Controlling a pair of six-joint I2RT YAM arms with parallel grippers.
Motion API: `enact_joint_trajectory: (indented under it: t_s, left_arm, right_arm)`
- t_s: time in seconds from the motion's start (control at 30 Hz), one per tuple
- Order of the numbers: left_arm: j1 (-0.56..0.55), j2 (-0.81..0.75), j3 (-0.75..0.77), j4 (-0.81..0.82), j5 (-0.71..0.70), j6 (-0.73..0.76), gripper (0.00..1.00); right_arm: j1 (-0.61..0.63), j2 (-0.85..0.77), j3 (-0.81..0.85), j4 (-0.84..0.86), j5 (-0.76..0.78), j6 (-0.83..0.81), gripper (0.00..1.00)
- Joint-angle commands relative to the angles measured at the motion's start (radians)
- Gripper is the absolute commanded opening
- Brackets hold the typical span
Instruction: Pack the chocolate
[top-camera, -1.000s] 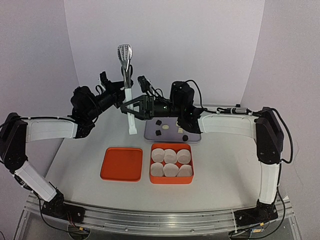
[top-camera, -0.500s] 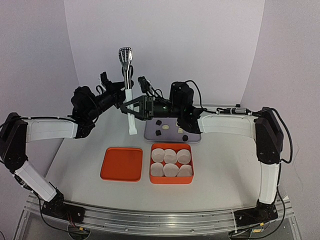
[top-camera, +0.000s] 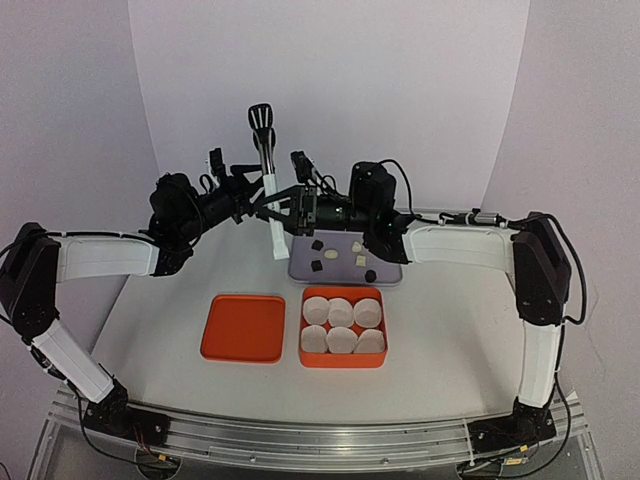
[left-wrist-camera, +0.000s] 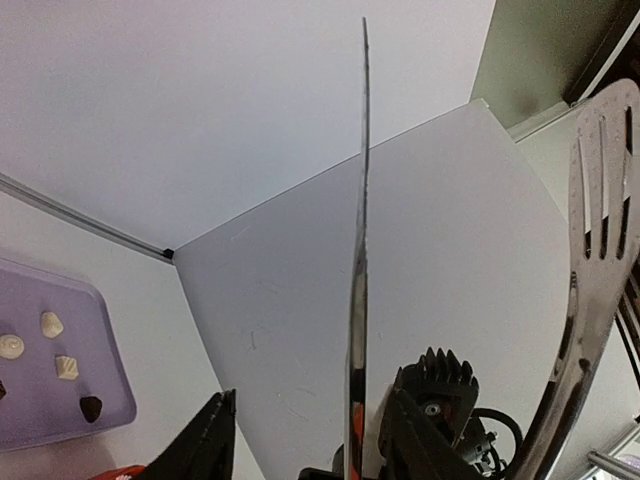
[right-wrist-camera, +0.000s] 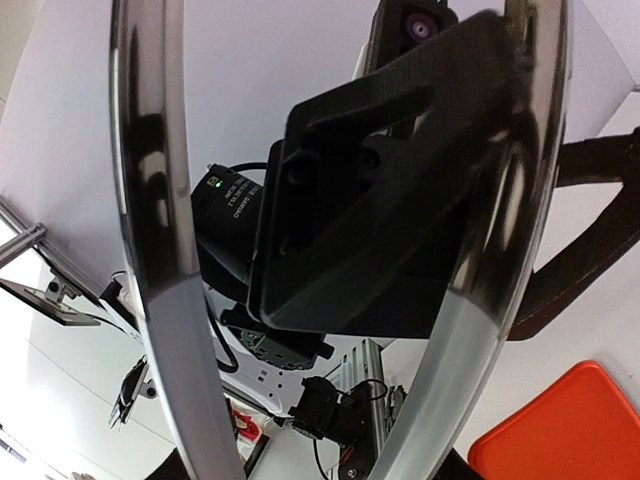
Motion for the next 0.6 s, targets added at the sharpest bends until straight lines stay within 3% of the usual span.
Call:
enact_joint_trajectory:
  t_s: [0.0,0.17,0.37,0.4,0.47,0.57]
  left_arm:
    - [-0.003,-0.036,0.019,-0.072,-0.002,0.081,0.66]
    - [-0.003,-0.095,-0.002,-0.159,-0.058,0.140,0.98]
    - [-0.003,-0.200,0.004,-0.450,-0.262,0.281,1.00]
    - [-0.003,-0.222,0.007,-0.511,-0.305,0.305,1.00]
    - [-0.003,-0.251,0.008,-0.580,-0.390,0.344,1.00]
    - [-0.003,-0.279,0.021,-0.693,-0.482,0.398,1.00]
  right_arm:
    - [-0.019,-0.105,-0.042,0.076,0.087,-0.004,0.44]
    - [-0.069,-0.120,-0.083,0.076,0.117,0.066,0.43]
    - [-0.178,-0.142,-0.127,-0.023,0.053,0.145,0.42]
    - [-0.199,-0.152,-0.122,-0.123,0.036,0.104,0.42]
    - [-0.216,-0.188,-0.077,-0.516,0.087,-0.057,0.42]
    - [-0.219,-0.221,0.024,-1.027,0.373,-0.367,0.42]
